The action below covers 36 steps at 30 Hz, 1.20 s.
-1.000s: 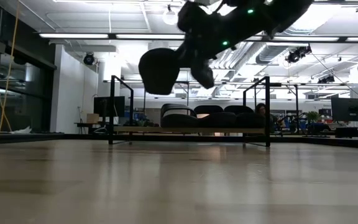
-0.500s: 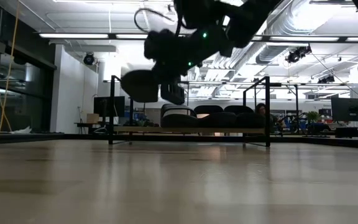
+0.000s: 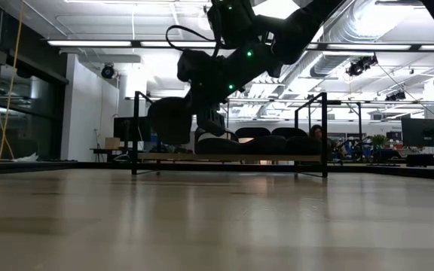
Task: Pick and place slides into the shelf
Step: Put the black slipper on the shelf
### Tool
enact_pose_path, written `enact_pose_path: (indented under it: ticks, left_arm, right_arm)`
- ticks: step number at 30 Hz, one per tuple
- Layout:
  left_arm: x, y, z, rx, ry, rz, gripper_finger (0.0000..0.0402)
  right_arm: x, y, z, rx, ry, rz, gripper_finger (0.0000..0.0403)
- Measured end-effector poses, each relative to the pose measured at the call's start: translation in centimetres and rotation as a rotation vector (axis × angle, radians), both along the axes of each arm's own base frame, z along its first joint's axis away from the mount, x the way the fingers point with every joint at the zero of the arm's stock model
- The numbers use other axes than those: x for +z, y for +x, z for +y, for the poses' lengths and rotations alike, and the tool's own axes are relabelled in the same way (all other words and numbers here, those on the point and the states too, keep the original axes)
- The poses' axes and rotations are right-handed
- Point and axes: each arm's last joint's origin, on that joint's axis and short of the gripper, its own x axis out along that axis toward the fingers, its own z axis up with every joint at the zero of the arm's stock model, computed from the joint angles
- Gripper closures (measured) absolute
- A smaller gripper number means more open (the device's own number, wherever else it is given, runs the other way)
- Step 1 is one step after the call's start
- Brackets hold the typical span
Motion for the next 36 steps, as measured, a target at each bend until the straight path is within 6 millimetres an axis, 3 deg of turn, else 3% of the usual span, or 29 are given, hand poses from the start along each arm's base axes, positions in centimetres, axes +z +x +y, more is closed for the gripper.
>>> enact_pose_path:
  ticks: [25, 36]
  left_arm:
    - [0.0, 0.0, 0.0, 0.000, 0.000, 0.000, 0.0291]
    - [0.0, 0.0, 0.0, 0.000, -0.001, -0.001, 0.0291]
  right_arm:
    - [0.2, -0.2, -3.4, 0.001, 0.084, -0.066, 0.0390]
    - [-3.1, 0.6, -3.8, 0.005, 0.073, -0.051, 0.0390]
